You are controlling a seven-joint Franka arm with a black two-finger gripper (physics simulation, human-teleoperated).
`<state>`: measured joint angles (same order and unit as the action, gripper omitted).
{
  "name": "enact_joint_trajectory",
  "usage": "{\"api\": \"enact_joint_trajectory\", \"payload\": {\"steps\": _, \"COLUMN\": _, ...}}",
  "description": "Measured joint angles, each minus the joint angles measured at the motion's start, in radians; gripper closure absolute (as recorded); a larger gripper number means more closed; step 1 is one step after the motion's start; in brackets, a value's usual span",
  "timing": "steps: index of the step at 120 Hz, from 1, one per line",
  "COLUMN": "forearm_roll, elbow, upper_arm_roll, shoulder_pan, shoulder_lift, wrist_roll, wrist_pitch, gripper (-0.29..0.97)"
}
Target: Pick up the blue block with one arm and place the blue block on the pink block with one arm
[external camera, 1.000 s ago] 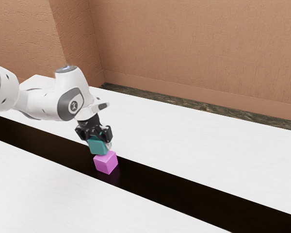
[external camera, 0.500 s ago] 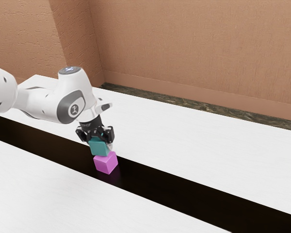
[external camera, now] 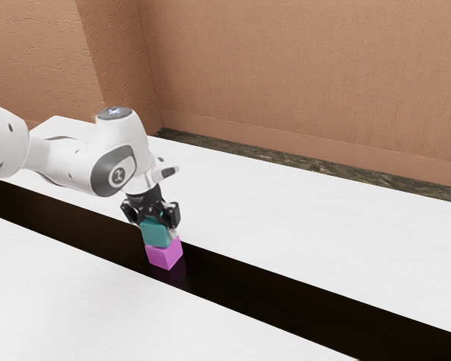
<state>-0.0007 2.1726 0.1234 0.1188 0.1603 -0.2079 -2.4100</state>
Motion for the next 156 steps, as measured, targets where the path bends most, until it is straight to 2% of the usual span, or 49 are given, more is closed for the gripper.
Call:
{"api": "enact_joint_trajectory", "payload": {"steps": 28, "forearm_roll": 0.014, "elbow": 0.011, "upper_arm_roll": 0.002, "shoulder_pan": 0.002, "shoulder_lift": -0.007, "wrist_roll": 0.024, "wrist_pitch": -0.007, "gripper": 0.46}}
{"api": "enact_joint_trajectory", "payload": {"steps": 39, "forearm_roll": 0.01, "elbow": 0.007, "upper_arm_roll": 0.002, "shoulder_pan": 0.002, "shoulder_lift": -0.006, "wrist_roll": 0.042, "wrist_pitch": -0.009, "gripper": 0.32}}
{"api": "enact_joint_trajectory", "payload": {"steps": 62, "forearm_roll": -0.004, "elbow": 0.006, "upper_arm_roll": 0.002, "shoulder_pan": 0.002, "shoulder_lift": -0.011, "wrist_roll": 0.085, "wrist_pitch": -0.012, "gripper": 0.13}}
{"api": "enact_joint_trajectory", "payload": {"steps": 90, "forearm_roll": 0.055, "elbow": -0.004, "upper_arm_roll": -0.006, "shoulder_pan": 0.001, "shoulder_lift": -0.221, "wrist_roll": 0.119, "wrist_pitch": 0.015, "gripper": 0.04}}
{"api": "enact_joint_trajectory", "payload": {"steps": 101, "forearm_roll": 0.062, "elbow": -0.169, "upper_arm_roll": -0.025, "shoulder_pan": -0.001, "shoulder_lift": -0.261, "wrist_roll": 0.116, "wrist_pitch": 0.113, "gripper": 0.03}}
{"api": "enact_joint_trajectory", "payload": {"steps": 112, "forearm_roll": 0.062, "elbow": -0.248, "upper_arm_roll": -0.044, "shoulder_pan": 0.016, "shoulder_lift": -0.273, "wrist_roll": 0.119, "wrist_pitch": 0.223, "gripper": 0.02}}
{"api": "enact_joint_trajectory", "payload": {"steps": 133, "forearm_roll": 0.054, "elbow": -0.267, "upper_arm_roll": -0.046, "shoulder_pan": 0.007, "shoulder_lift": -0.276, "wrist_roll": 0.144, "wrist_pitch": 0.383, "gripper": 0.01}}
{"api": "enact_joint_trajectory", "payload": {"steps": 156, "forearm_roll": 0.046, "elbow": -0.258, "upper_arm_roll": -0.048, "shoulder_pan": 0.009, "shoulder_lift": -0.277, "wrist_roll": 0.165, "wrist_pitch": 0.464, "gripper": 0.0}}
